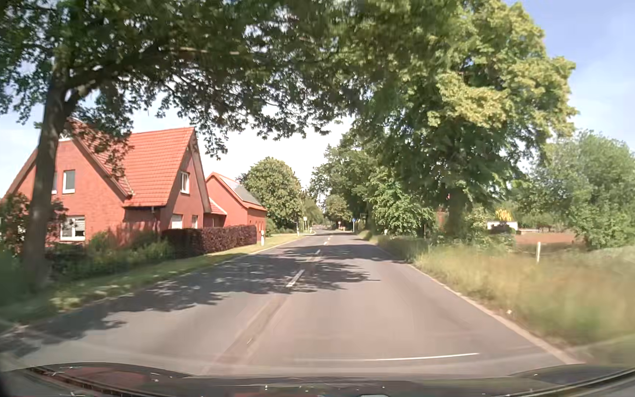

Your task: Follow the waypoints while adhering to traffic rules and regulations

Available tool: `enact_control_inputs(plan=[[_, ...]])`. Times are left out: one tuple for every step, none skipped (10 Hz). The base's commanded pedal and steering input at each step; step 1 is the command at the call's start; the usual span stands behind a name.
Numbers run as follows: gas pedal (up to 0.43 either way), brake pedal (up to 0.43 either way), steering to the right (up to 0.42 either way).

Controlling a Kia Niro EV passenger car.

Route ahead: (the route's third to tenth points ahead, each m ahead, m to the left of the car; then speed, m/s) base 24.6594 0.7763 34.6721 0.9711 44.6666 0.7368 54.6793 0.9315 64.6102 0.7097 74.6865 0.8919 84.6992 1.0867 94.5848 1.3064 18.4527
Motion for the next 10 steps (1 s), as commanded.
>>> enact_control_inputs(plan=[[0.000, 0.262, -0.001], [0.000, 0.256, -0.001], [0.000, 0.250, -0.001], [0.000, 0.232, -0.001], [0.000, 0.201, 0.000], [0.000, 0.189, 0.000], [0.000, 0.159, 0.000], [0.000, 0.079, 0.000], [0.000, 0.024, -0.001], [0.000, 0.000, -0.003]])
